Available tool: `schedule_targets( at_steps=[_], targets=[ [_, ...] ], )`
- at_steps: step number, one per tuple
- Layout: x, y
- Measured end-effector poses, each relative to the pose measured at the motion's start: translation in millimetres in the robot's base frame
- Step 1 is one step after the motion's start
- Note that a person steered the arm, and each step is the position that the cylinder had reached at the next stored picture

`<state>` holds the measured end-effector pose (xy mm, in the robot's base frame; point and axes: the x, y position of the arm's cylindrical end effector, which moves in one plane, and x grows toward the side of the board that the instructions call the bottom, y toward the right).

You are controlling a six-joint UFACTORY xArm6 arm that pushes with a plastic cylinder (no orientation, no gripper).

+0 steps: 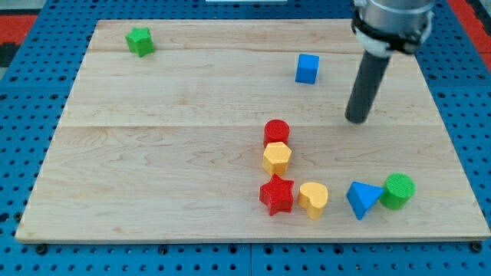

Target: Place the red star and cube diagonally to each other

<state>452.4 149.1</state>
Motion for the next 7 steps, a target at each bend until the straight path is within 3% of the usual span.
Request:
schedule_targets(
  at_steps=[2,6,7],
  targets=[
    [71,-77],
    [113,-79],
    [137,-104]
  ],
)
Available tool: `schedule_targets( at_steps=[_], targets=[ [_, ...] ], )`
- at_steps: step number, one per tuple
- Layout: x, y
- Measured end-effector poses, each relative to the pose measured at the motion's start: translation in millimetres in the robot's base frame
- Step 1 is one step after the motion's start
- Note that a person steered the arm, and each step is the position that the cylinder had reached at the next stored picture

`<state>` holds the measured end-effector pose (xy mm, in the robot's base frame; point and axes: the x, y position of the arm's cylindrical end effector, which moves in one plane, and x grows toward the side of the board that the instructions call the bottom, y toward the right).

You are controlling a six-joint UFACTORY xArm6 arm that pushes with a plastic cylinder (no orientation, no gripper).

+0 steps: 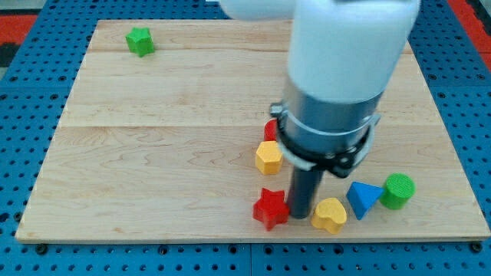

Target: Place the red star and cube diagonally to each other

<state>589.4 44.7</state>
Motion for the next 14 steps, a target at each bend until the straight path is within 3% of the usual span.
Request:
schedule_targets(
  at_steps=[2,3,5,6,7,8,10,11,12,13,14],
  targets=[
    [-3,-103],
    [28,-101],
    [-72,-203],
    [-62,-232],
    [-114,-227],
    [-165,-174],
    [-196,-92],
    [-275,-89],
    [-263,-104],
    [-296,-153],
    [-341,-107]
  ],
)
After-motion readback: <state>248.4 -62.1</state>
